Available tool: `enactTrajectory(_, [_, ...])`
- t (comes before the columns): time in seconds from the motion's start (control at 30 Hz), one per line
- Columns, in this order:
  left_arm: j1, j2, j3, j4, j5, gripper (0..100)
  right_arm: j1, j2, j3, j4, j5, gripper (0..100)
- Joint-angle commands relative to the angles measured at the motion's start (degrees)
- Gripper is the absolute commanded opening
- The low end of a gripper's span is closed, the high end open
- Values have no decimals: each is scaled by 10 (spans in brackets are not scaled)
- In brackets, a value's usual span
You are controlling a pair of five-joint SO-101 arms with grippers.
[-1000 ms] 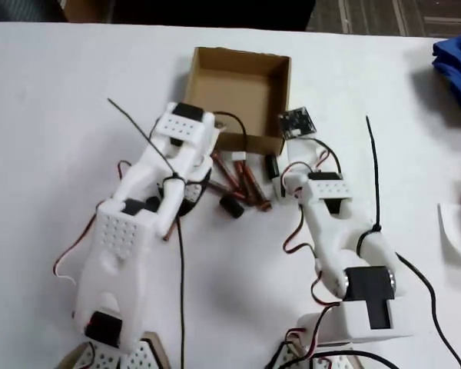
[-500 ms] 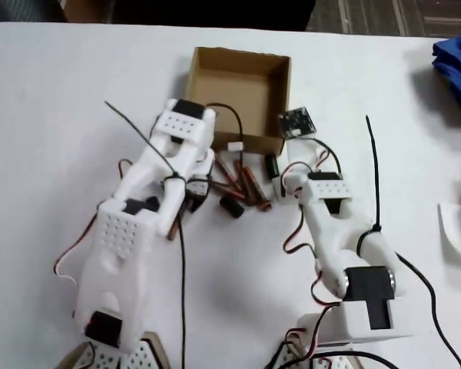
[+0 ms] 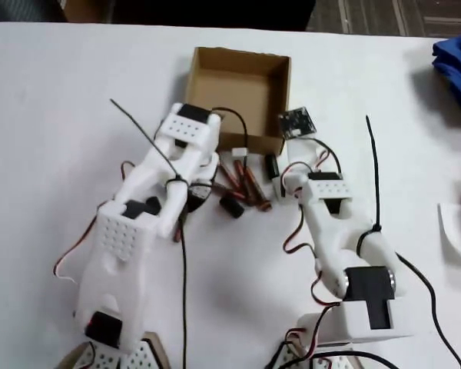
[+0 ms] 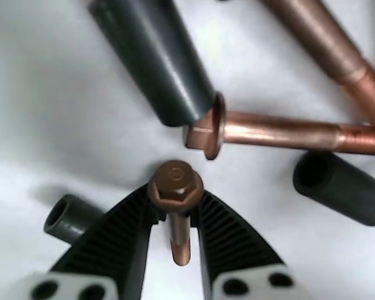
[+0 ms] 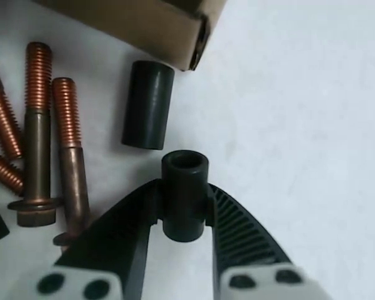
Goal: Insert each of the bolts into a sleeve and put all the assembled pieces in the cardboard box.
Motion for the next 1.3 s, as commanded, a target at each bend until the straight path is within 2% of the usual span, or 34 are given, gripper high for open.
enactTrajectory(0.0, [5, -13, 5, -2, 2, 25, 2, -3, -26, 0, 5, 20])
enactTrajectory(0.2, [46, -92, 19, 2, 4, 24, 2, -3, -26, 0, 5, 20])
enactTrajectory(0.3, [65, -156, 49, -29, 5, 24, 2, -4, -26, 0, 4, 20])
enactTrajectory(0.43, [76, -250, 164, -144, 9, 24, 0, -25, -24, 0, 1, 20])
enactTrajectory(0.6, [65, -378, 349, -344, 65, 24, -5, -44, -25, 15, 0, 20])
enactTrajectory(0.77, [54, -499, 485, -506, 123, 24, -53, -44, -20, 12, 1, 20])
enactTrajectory(0.87, [45, -561, 562, -606, 143, 24, -80, -47, 12, -36, 1, 20])
enactTrajectory(0.97, [39, -617, 637, -696, 143, 24, -88, -47, 75, -147, 4, 20])
enactTrajectory(1.07, [32, -674, 695, -760, 143, 24, -88, -64, 126, -231, 5, 20])
enactTrajectory(1.27, [8, -758, 742, -795, 143, 24, -101, -162, 186, -260, 0, 20])
